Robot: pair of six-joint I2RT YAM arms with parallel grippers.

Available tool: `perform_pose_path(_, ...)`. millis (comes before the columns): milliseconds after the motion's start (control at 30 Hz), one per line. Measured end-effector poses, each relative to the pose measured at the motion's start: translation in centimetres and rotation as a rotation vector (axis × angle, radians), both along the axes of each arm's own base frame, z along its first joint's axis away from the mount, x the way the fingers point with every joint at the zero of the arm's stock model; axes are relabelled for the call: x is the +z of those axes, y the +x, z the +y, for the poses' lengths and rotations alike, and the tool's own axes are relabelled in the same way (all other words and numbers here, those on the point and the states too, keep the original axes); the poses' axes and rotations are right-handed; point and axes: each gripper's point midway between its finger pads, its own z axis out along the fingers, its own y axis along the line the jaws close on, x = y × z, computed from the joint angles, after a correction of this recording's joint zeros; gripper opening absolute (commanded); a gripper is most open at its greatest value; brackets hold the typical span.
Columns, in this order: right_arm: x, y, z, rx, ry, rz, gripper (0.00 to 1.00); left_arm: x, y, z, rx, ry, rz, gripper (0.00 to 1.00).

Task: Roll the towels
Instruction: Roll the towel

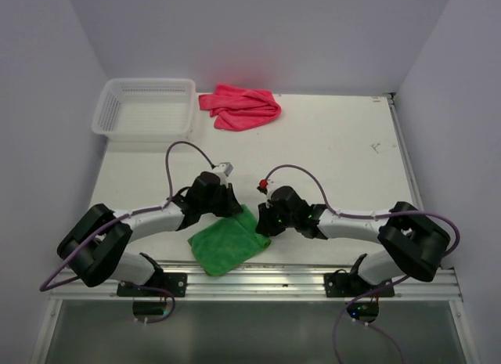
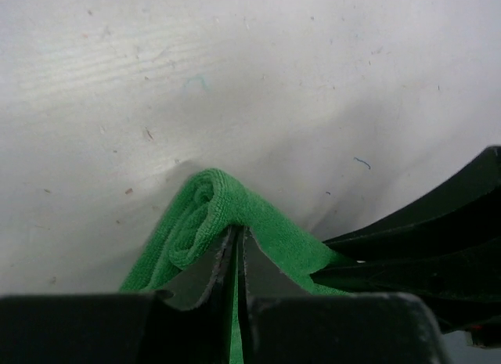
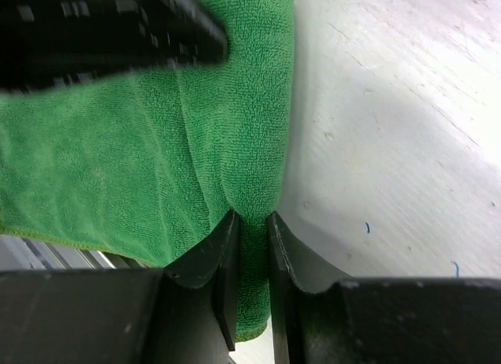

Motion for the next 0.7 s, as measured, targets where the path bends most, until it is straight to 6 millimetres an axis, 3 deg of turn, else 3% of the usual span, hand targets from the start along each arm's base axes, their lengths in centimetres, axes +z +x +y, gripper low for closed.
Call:
perform_pose_path(300,0.6,0.2,-2.0,-0.043,-0.158,-0.193,0.0,3.9,3.9,0.9,0.048,0.029,-0.077,0.12)
perform_pose_path(500,1.7,0.1,-0.9,-0.025,-0.3,-0.365,0.0,6.6,4.7,1.1,0.06,0.009,-0.116,0.13)
perform_pose_path(700,1.5,-0.1,-1.1,-0.041,-0.453,-0.482,0.0,6.6,4.4,1.6,0.058,0.024,-0.108,0.13)
